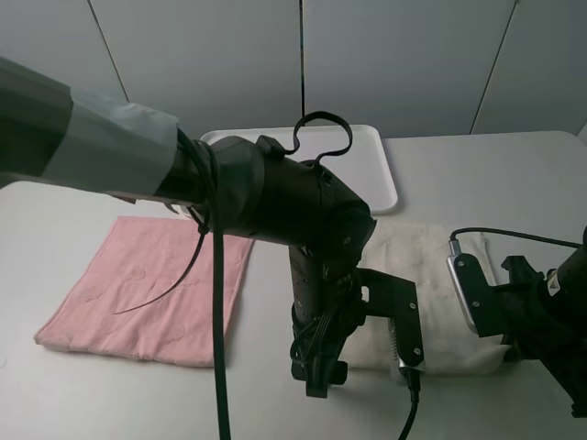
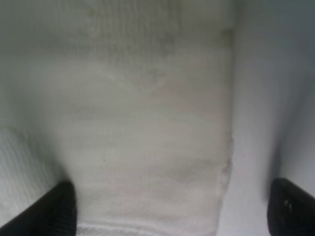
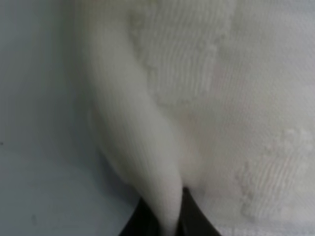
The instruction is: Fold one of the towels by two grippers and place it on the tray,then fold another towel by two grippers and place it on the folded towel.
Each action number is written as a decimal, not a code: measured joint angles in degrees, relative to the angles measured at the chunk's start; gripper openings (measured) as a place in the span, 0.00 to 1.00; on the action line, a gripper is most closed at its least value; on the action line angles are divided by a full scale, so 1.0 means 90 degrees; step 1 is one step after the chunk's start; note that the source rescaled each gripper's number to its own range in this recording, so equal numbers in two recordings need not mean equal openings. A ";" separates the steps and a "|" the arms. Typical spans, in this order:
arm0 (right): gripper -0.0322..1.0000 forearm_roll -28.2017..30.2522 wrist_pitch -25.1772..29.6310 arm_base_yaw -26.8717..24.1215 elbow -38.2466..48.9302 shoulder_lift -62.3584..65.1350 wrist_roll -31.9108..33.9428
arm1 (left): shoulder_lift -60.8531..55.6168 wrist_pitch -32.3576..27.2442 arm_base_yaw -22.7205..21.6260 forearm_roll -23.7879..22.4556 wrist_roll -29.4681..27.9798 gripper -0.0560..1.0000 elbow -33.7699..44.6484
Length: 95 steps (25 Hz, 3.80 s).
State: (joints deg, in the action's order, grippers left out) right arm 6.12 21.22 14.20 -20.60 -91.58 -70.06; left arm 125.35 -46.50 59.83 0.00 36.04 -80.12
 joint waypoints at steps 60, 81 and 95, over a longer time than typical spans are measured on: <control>0.03 -0.0082 -0.0757 0.0000 -0.1426 0.0456 0.7878 | -0.0881 0.1671 -0.1626 0.1493 -0.1902 0.06 0.0011; 0.92 -0.0102 -0.0911 -0.0204 -0.1849 0.0300 0.9073 | -0.0881 0.1534 -0.1711 -0.0581 -0.4845 0.98 -0.0071; 1.00 -0.1582 0.2242 -0.0777 -0.3843 -0.0614 0.7828 | 0.0699 -0.1282 -0.2329 0.0519 -0.4979 0.98 -0.2825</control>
State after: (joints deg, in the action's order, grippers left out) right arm -8.12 41.40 7.21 -55.19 -97.10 0.39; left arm 131.64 -58.03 38.88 4.67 -8.77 -105.54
